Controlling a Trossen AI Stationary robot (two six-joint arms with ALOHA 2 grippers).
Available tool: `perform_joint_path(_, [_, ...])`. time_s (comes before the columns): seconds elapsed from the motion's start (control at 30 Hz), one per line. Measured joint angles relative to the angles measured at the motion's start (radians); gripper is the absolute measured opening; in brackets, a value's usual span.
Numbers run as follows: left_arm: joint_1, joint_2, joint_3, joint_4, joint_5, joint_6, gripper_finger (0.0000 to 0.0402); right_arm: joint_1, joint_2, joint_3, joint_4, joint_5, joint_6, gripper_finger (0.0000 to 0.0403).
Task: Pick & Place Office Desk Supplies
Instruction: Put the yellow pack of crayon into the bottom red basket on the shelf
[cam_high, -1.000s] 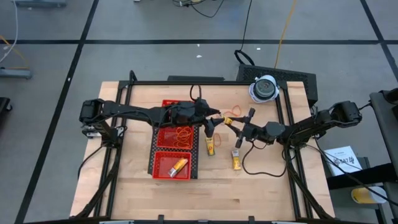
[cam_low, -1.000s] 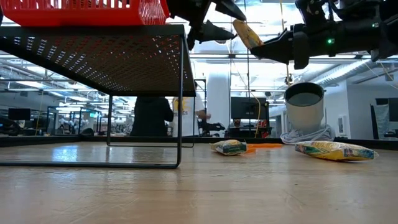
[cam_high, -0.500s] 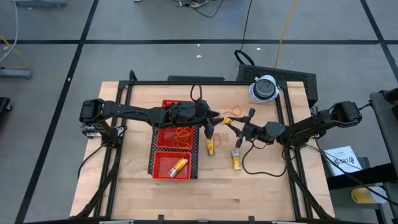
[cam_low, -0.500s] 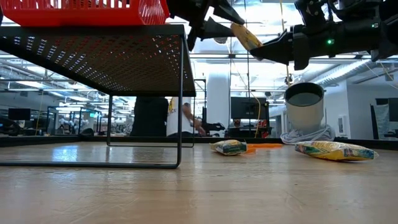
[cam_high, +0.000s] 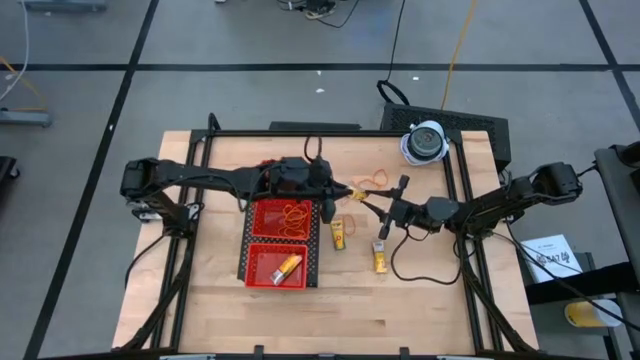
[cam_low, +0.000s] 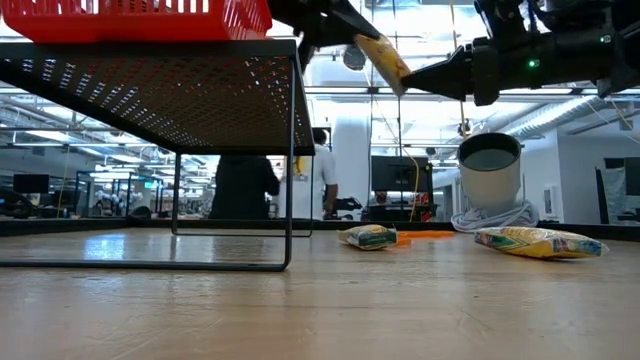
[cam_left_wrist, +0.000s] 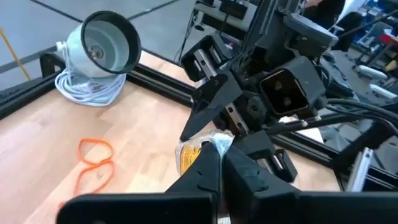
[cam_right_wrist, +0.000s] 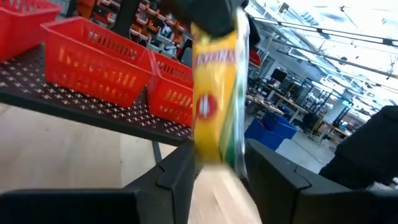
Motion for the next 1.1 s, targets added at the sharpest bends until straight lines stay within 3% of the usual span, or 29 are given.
perform_joint_path(0.27, [-0.033,-0.172,0.002,-0.220,0.003,0.003,0.0013,0.027,-0.026,-0.003,-0.043,0.192,-0.017,0.0132])
perform_joint_path(0.47, [-0.148,-0.290,0.001,-0.318,-0.004,0.013,0.0015,0.045,-0.034,-0.004,-0.069,0.304,-0.053,0.0132])
perform_joint_path(0.63, [-0.274,-0.356,-0.032,-0.367,-0.123,-0.005,0.0006,0.045,-0.034,-0.004,-0.072,0.322,-0.054,0.0132])
perform_joint_path(0.97, [-0.530,-0.459,-0.220,-0.342,-0.407,-0.242,0.0006,0.045,-0.034,-0.004,-0.071,0.319,-0.054,0.0132])
perform_joint_path(1.1, [-0.648,-0.501,-0.239,-0.379,-0.531,-0.305,0.0016,0.045,-0.034,-0.004,-0.071,0.318,-0.049,0.0132])
